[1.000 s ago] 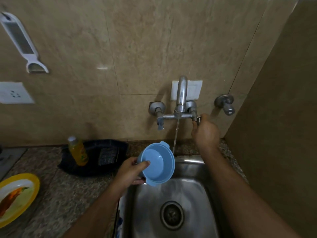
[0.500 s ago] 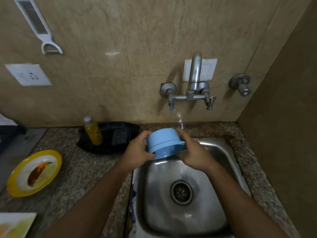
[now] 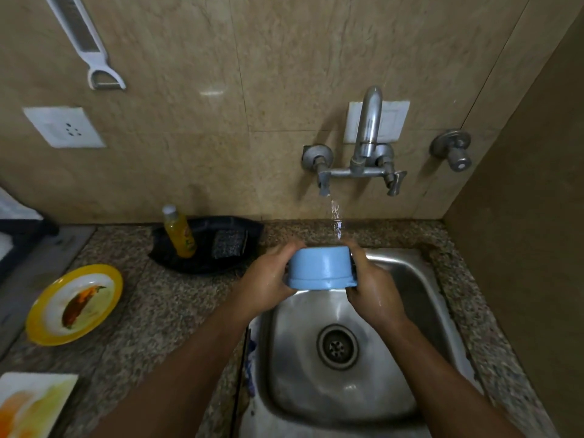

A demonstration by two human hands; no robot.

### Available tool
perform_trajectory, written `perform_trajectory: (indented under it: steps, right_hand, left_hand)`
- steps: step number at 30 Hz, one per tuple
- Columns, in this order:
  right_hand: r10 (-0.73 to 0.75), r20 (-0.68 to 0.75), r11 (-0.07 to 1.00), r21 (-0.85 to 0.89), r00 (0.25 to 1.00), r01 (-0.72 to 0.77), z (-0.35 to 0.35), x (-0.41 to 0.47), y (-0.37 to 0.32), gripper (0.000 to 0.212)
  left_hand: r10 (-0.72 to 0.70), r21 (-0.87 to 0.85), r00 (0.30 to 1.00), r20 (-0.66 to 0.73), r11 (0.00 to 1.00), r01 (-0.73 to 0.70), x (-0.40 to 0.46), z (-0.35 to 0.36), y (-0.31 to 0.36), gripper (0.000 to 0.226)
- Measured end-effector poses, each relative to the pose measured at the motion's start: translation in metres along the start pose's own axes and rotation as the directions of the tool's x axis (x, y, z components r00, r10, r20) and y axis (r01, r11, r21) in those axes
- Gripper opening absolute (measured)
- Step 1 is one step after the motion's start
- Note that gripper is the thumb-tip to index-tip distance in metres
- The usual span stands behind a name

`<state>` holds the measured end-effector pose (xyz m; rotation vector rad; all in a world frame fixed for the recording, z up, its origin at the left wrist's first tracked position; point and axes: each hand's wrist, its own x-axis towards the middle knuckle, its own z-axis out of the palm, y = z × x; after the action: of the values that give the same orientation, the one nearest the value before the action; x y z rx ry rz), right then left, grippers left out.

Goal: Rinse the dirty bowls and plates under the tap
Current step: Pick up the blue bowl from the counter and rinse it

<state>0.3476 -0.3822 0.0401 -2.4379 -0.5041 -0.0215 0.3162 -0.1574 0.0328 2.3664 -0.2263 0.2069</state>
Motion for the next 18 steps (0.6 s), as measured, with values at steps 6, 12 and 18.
perform_trajectory:
  steps: [6, 12, 18]
  right_hand:
    - [-0.016, 0.012, 1.0, -0.012, 1.0, 0.016, 0.004, -0.004, 0.007, 0.076]
    - [-0.02, 0.016, 1.0, -0.017, 1.0, 0.021, 0.004, -0.002, 0.01, 0.072]
    - [-0.053, 0.132, 0.988, 0.148, 0.99, 0.033, -0.006, 0.011, -0.007, 0.057]
  left_hand:
    - [-0.002, 0.022, 1.0, 0.005, 1.0, 0.002, -0.003, 0.007, -0.004, 0.073]
    - [-0.036, -0.058, 0.999, 0.009, 0.998, 0.037, -0.004, 0.008, -0.002, 0.071]
    - [-0.204, -0.185, 0.979, 0.002, 0.962, 0.201, -0.016, -0.009, -0.002, 0.071]
